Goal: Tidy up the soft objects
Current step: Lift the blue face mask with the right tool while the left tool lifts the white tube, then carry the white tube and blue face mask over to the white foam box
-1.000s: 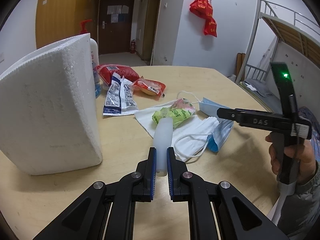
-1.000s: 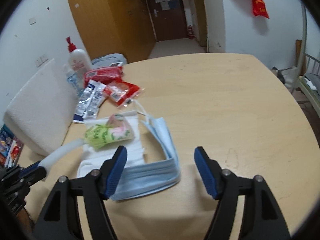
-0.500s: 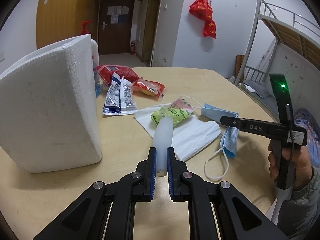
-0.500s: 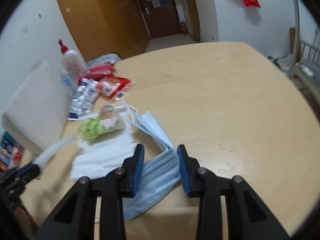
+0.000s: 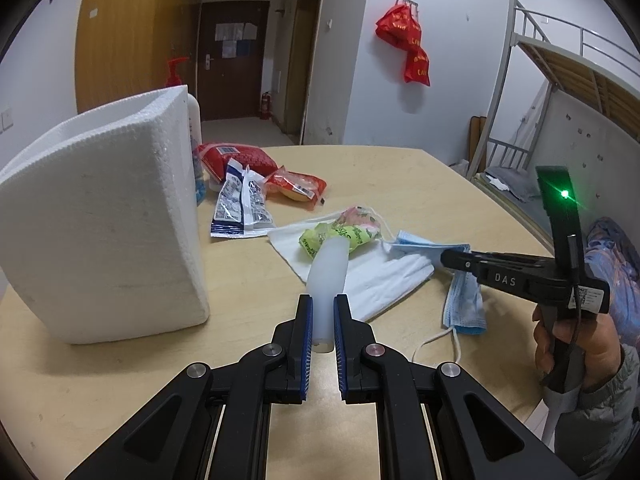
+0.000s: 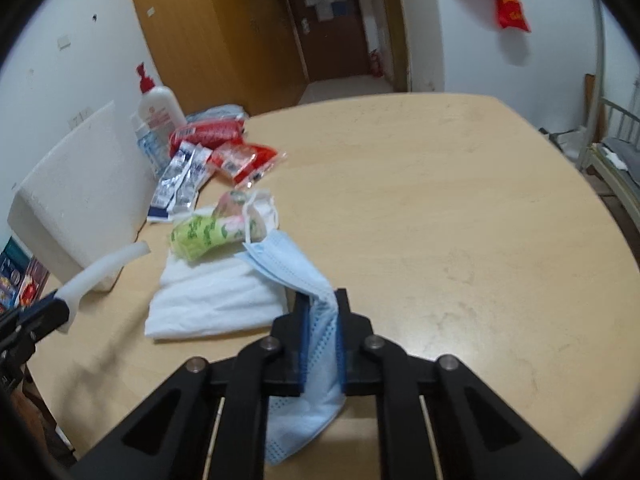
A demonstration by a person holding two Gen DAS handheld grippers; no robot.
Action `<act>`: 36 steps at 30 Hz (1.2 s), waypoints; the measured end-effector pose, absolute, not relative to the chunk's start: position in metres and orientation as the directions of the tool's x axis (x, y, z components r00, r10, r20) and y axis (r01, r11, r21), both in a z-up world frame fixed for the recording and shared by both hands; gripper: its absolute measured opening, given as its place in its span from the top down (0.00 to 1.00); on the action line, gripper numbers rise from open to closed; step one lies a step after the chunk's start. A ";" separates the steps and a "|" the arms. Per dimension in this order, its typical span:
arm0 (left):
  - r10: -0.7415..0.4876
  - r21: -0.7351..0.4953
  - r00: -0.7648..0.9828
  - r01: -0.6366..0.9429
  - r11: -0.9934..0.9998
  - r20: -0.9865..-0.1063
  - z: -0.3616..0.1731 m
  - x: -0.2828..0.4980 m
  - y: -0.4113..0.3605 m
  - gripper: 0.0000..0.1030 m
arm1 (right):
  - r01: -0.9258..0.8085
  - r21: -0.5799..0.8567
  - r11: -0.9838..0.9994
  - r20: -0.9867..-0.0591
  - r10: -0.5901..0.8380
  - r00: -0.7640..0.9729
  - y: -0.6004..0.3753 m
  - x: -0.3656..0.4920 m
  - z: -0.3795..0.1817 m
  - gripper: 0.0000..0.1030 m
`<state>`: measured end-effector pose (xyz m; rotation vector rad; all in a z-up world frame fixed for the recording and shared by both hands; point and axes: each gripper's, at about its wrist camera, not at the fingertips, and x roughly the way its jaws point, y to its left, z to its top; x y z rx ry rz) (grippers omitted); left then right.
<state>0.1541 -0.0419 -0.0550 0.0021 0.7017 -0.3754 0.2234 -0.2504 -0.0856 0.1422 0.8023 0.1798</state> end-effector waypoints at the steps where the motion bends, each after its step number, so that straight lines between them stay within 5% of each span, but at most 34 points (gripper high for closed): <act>1: -0.336 -0.121 0.704 0.337 0.934 -0.626 -0.054 0.153 -0.041 0.89 | -0.110 0.187 0.976 -0.697 0.210 0.686 -0.250 0.221 -0.083 0.87; 36: -0.298 -0.044 0.855 0.310 0.950 -0.425 0.013 0.060 -0.021 0.89 | -0.163 0.131 0.978 -0.391 0.202 0.898 -0.236 0.094 0.026 0.86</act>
